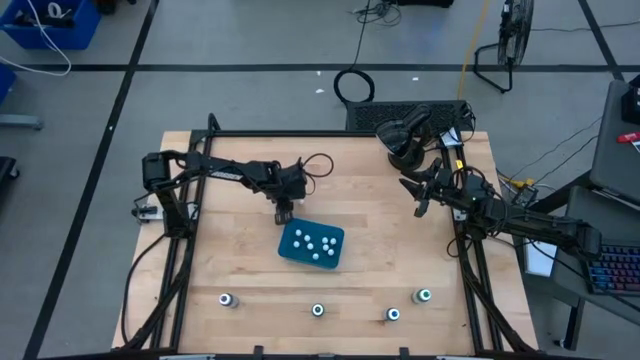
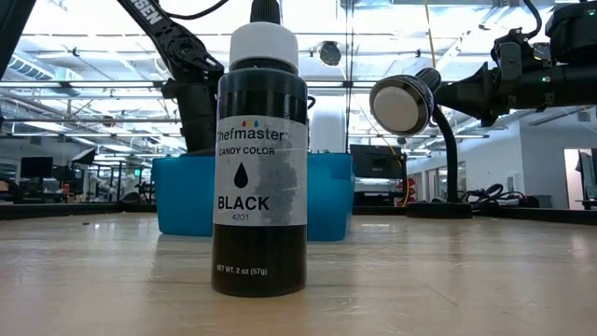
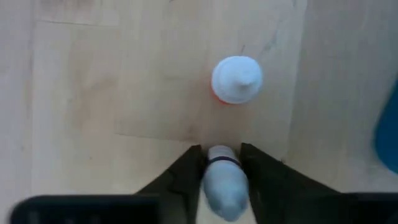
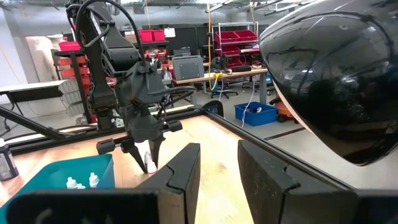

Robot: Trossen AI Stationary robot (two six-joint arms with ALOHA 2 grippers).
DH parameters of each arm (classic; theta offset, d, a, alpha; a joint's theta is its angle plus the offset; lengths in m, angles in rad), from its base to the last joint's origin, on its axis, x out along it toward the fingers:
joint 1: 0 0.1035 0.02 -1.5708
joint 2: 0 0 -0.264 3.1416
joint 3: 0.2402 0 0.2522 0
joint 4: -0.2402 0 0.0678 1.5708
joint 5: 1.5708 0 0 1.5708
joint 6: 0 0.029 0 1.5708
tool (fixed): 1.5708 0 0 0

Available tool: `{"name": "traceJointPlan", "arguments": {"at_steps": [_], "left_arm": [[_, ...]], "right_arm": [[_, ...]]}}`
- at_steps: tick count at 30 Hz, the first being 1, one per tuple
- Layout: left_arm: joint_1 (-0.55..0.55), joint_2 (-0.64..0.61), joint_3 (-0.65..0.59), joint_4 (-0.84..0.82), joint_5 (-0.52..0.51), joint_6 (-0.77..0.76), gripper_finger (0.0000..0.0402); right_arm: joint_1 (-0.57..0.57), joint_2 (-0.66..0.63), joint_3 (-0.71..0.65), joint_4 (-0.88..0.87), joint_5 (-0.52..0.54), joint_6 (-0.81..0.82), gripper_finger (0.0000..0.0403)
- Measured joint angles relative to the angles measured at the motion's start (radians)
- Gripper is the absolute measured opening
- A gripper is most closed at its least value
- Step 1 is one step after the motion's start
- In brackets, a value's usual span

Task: Pick & Place food coloring
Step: Put the black food coloring bottle into the blue bin

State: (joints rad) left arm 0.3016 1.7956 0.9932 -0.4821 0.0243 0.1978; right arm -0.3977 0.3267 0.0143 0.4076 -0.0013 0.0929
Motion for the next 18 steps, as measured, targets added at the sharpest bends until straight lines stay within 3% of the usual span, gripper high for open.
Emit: {"name": "traceJointPlan", "arguments": {"at_steps": [3,7,12,18], "left_arm": [[0.001,0.0,0.0,0.0,0.006,0.0,0.0067],[0.001,0.001,0.009,-0.027,-0.019,0.0,0.0066],[-0.016,0.008,0.09,-0.231,-0.154,-0.008,0.0066],[-0.094,0.006,0.248,-0.435,-0.23,-0.037,0.0065]], "right_arm": [[0.0,0.0,0.0,0.0,0.0,0.0,0.01],[0.0,0.0,0.0,0.0,0.0,0.0,0.01],[0.0,0.0,0.0,0.0,0.0,0.0,0.01],[0.0,0.0,0.0,0.0,0.0,0.0,0.01]]}}
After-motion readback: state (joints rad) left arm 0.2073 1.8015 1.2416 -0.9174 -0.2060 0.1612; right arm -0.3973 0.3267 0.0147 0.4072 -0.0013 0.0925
